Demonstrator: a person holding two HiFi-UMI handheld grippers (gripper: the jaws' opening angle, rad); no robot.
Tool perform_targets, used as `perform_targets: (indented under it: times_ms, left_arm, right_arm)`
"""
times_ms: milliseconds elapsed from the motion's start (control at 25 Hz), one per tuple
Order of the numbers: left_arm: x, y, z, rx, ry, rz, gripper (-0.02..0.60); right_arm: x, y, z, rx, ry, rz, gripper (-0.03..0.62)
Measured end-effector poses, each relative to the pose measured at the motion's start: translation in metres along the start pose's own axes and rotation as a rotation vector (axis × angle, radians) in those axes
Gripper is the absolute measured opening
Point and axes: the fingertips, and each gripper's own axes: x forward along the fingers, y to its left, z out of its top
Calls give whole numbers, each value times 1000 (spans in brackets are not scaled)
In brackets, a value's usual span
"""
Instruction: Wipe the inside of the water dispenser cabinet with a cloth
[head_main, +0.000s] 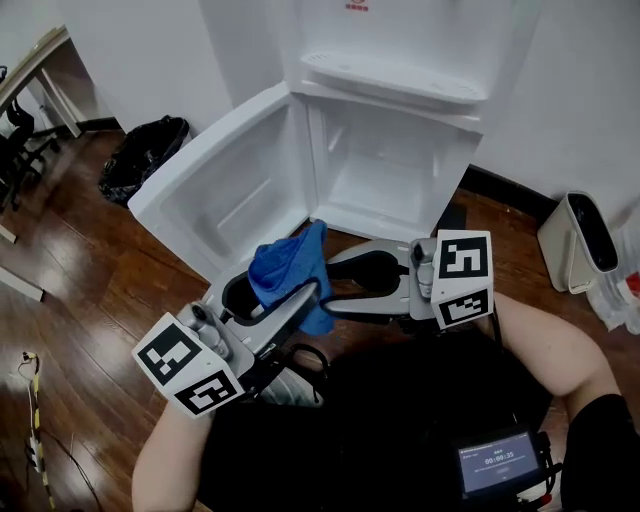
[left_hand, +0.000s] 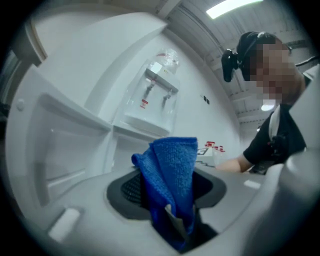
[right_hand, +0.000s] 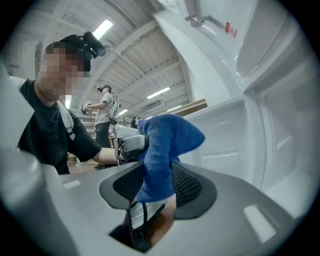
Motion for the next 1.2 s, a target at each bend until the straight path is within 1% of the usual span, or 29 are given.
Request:
perform_targets:
  times_ms: [80, 160, 200, 240, 320, 360, 400, 520, 720, 920, 1080, 1200]
  left_arm:
    - [-9, 15, 7, 12, -17, 67, 198]
    - [-16, 29, 7, 18, -7, 130, 198]
    - [-19, 37, 6, 21, 2, 164, 198]
    - [-21, 44, 5, 22, 12, 200, 199]
    - [-26, 57, 1, 7, 26, 267, 199]
    - [-28, 62, -1, -7, 31, 292, 199]
    - [-29, 66, -3, -21, 35, 311, 199]
    - [-30, 73, -9, -35, 33, 321, 202]
    - [-28, 67, -13, -7, 42, 300, 202]
    - [-22, 57, -9, 15, 79, 297, 202]
    - [-20, 54, -11, 32, 78, 278, 202]
    - [-19, 52, -11, 30, 83, 275, 202]
  right_arm:
    - [-12, -20, 4, 9, -22, -73, 168]
    - [-29, -47, 6, 22, -42, -194, 109]
    - [-39, -62, 7, 24, -46, -269, 61]
    - [-47, -76, 7, 21, -47, -346, 33]
    - [-63, -99, 6, 24, -49, -480, 12]
    - [-69, -106, 6, 31, -52, -523, 12]
    - [-72, -109, 6, 38, -55, -546, 12]
    - [-74, -108, 7, 23, -42, -554, 12]
    - [-73, -106, 8, -9, -31, -570, 12]
    - [-73, -107, 8, -9, -31, -567, 12]
    - [-71, -106, 6, -11, -25, -561, 12]
    - [-70, -106, 5, -10, -21, -557, 12]
